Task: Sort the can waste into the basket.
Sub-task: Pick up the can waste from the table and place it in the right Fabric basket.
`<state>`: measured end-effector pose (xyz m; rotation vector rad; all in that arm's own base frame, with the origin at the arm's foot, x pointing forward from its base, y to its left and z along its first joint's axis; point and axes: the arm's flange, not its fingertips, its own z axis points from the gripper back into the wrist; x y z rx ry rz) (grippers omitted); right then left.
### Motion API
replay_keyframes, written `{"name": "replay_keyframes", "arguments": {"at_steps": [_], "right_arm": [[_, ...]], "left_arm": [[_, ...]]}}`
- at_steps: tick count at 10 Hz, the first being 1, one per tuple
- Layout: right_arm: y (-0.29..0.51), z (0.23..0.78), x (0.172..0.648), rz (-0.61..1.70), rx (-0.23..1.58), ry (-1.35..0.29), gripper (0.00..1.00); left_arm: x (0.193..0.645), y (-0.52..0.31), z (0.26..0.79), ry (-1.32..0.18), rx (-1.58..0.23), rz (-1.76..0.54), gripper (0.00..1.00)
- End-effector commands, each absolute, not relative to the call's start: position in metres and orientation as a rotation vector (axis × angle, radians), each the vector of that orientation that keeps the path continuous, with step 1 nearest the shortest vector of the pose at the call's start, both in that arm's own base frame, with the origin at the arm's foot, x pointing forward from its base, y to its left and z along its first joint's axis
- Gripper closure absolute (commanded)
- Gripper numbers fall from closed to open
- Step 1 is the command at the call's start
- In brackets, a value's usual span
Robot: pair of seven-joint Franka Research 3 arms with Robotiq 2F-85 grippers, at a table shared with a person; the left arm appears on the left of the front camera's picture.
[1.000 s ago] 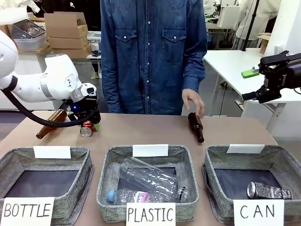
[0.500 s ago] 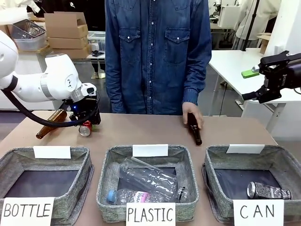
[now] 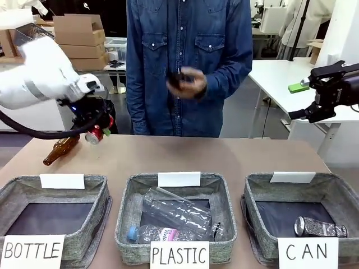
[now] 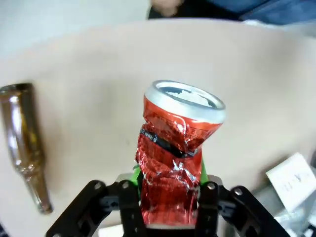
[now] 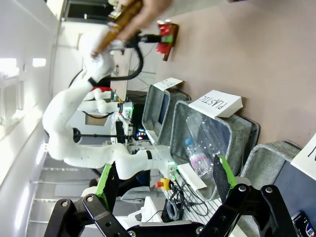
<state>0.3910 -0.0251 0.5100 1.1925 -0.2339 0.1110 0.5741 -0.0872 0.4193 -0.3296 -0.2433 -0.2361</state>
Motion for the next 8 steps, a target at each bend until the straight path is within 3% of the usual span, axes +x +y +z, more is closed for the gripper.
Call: {"name": "replay_keyframes", "arguments": {"at_steps": [1, 5, 7, 8], "right_arm": [[-0.029, 0.512, 0.392, 0.134, 1.194, -0.238, 0.00], [-0.029, 0.512, 0.392, 0.134, 1.194, -0.238, 0.00], [-0.029, 0.512, 0.392, 0.134, 1.194, -0.238, 0.00], [-0.029, 0.512, 0.392, 0.134, 1.194, -0.238, 0.00]], "left_arm": [[0.497, -0.048, 0.465, -0.191, -0.490, -0.447, 0.58], [0.358, -0.009, 0.521, 0.011, -0.585, -1.046, 0.58], [0.285, 0.016, 0.534, -0.103, -0.640, -1.347, 0.58], [0.280, 0.018, 0.533, -0.268, -0.698, -1.246, 0.58]]}}
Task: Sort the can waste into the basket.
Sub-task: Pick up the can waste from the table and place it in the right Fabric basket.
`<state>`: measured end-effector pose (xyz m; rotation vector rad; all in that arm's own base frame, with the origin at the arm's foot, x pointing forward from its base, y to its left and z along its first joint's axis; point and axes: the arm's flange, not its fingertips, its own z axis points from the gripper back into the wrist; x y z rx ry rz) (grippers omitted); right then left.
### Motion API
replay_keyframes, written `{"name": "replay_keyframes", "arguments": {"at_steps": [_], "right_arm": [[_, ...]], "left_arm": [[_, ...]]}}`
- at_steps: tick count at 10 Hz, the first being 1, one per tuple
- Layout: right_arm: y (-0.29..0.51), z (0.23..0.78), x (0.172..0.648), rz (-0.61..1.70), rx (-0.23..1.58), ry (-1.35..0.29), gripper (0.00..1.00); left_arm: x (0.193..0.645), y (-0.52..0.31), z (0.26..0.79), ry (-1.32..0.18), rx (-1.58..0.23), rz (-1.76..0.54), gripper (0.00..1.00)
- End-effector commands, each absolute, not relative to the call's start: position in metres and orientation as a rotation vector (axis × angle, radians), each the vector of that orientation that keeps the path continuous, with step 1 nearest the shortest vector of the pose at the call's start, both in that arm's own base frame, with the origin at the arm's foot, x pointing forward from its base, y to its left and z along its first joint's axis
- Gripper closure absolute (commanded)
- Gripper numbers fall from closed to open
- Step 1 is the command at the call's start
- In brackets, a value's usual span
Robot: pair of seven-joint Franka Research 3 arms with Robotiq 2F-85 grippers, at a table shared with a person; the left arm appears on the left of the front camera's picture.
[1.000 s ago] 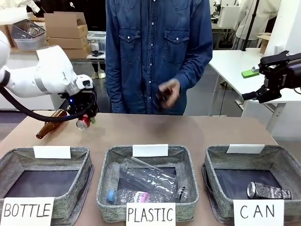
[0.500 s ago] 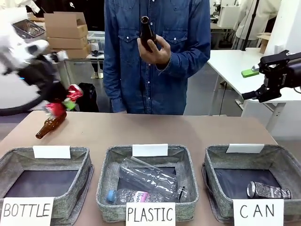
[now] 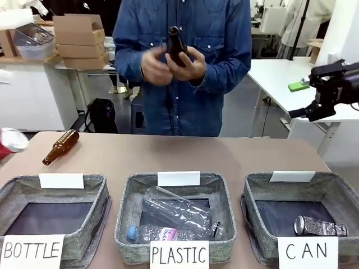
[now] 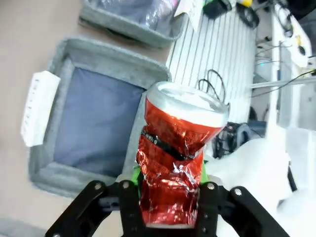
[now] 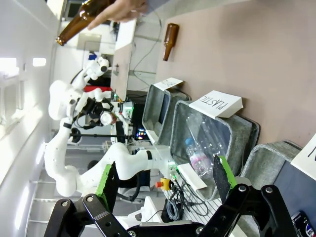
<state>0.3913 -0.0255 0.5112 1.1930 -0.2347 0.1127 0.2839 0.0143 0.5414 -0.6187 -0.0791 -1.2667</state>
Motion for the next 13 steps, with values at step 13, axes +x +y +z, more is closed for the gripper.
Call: {"name": "replay_keyframes", "arguments": {"at_steps": [13], "right_arm": [[-0.029, 0.512, 0.392, 0.134, 1.194, -0.238, 0.00]], "left_arm": [[0.221, 0.091, 0.603, -0.007, -0.387, -1.544, 0.77]]}}
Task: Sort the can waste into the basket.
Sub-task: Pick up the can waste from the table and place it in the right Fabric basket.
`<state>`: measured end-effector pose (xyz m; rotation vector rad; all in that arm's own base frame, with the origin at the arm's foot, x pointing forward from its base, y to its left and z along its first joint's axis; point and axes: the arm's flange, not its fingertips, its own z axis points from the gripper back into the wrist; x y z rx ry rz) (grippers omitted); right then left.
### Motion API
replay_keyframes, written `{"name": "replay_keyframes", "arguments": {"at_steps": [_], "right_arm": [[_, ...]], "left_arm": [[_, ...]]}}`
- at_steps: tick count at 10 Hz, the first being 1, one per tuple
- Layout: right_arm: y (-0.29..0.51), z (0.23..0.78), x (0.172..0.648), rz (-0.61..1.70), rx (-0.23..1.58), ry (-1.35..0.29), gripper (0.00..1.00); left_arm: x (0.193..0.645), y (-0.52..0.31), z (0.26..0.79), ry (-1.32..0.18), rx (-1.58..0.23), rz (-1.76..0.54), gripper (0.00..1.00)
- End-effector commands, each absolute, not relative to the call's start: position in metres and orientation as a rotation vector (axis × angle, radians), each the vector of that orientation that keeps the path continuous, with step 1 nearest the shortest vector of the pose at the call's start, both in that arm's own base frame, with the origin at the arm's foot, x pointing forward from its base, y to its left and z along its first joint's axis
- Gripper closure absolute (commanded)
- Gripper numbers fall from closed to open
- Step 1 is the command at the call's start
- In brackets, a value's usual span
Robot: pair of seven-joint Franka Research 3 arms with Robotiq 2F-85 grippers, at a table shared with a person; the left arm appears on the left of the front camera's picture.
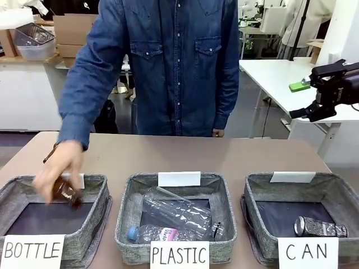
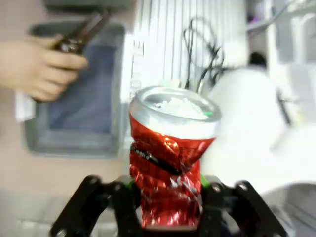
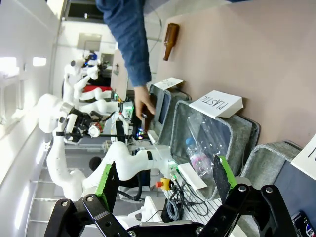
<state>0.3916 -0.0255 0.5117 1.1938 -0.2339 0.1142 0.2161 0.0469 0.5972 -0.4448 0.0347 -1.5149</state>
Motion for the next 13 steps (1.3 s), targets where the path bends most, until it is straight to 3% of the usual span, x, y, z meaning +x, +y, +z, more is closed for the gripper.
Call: {"name": "replay_keyframes", "arguments": {"at_steps": [1, 3, 7, 9, 13], "right_arm": [[-0.029, 0.512, 0.392, 0.134, 1.194, -0.238, 0.00], [-0.029, 0.512, 0.392, 0.134, 1.194, -0.238, 0.00], [-0.029, 0.512, 0.392, 0.134, 1.194, -0.238, 0.00], [-0.029, 0.512, 0.392, 0.134, 1.194, -0.238, 0.00], [-0.026, 0.512, 0.392, 0.115, 1.195, -0.232, 0.00]], "left_arm": [[0.217, 0.140, 0.604, -0.056, -0.367, -1.472, 0.77], [0.214, 0.190, 0.592, -0.164, -0.489, -1.426, 0.77], [0.228, 0.170, 0.585, -0.276, -0.606, -1.415, 0.77], [0.228, 0.118, 0.591, -0.329, -0.572, -1.350, 0.77], [0.238, -0.064, 0.600, -0.289, -0.520, -1.292, 0.77]]}}
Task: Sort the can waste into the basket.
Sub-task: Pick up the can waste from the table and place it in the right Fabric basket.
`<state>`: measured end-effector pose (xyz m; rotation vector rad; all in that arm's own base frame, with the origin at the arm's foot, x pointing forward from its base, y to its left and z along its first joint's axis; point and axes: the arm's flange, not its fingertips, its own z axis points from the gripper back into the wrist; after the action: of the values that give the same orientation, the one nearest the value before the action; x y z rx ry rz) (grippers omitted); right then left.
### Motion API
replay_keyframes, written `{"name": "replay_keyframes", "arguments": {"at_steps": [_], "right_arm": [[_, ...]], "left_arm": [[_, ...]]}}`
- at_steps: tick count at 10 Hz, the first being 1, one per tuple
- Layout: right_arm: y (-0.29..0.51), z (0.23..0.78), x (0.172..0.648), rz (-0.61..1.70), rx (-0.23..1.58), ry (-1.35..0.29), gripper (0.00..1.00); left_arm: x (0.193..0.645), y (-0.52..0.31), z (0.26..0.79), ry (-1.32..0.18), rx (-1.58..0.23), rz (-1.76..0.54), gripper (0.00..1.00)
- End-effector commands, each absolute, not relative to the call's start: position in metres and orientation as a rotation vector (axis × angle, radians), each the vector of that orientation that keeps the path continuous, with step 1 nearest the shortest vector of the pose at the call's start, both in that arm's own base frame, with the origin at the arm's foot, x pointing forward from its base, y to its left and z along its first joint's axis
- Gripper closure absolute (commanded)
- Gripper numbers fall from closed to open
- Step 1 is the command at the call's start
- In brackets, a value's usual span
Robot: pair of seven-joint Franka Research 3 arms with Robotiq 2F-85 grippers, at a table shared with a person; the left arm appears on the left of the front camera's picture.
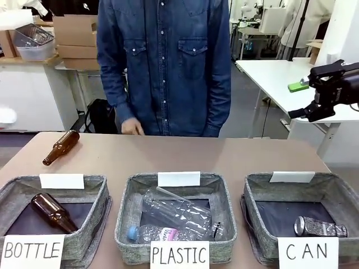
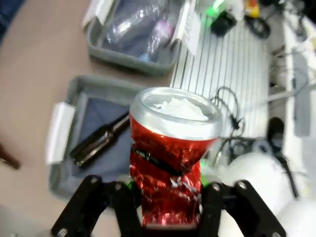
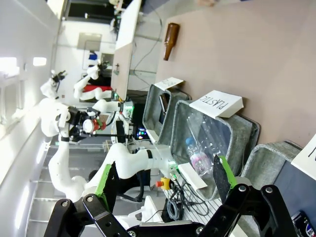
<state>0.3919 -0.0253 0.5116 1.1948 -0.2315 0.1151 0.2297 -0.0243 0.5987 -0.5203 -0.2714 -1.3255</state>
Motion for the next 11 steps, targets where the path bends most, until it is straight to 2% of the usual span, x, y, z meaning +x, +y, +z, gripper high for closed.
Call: {"name": "replay_keyframes", "arguments": {"at_steps": [1, 2, 4, 6, 7, 8, 9, 10, 11], "right_arm": [[-0.060, 0.544, 0.355, 0.163, 1.080, -0.328, 0.00], [-0.092, 0.566, 0.318, 0.150, 1.019, -0.376, 0.00], [-0.157, 0.572, 0.247, 0.112, 0.877, -0.393, 0.00], [-0.201, 0.554, 0.204, 0.013, 0.758, -0.429, 0.00], [-0.208, 0.544, 0.194, 0.009, 0.776, -0.452, 0.00], [-0.202, 0.533, 0.199, 0.019, 0.784, -0.445, 0.00], [-0.213, 0.562, 0.185, 0.006, 0.774, -0.433, 0.00], [-0.213, 0.562, 0.185, 0.006, 0.774, -0.433, 0.00], [-0.213, 0.562, 0.185, 0.006, 0.774, -0.433, 0.00]], "left_arm": [[0.250, -0.116, 0.604, -0.369, -0.637, -1.271, 0.77], [0.265, -0.165, 0.603, -0.363, -0.670, -1.245, 0.77], [0.284, -0.274, 0.591, -0.270, -0.723, -1.301, 0.77], [0.267, -0.373, 0.560, -0.174, -0.799, -1.296, 0.77], [0.248, -0.414, 0.540, -0.165, -0.801, -1.327, 0.77], [0.242, -0.435, 0.529, -0.074, -0.791, -1.348, 0.77], [0.262, -0.404, 0.528, 0.123, -0.809, -1.332, 0.77], [0.234, -0.426, 0.525, -0.126, -0.815, -1.349, 0.77], [0.234, -0.426, 0.525, -0.126, -0.815, -1.349, 0.77]]}}
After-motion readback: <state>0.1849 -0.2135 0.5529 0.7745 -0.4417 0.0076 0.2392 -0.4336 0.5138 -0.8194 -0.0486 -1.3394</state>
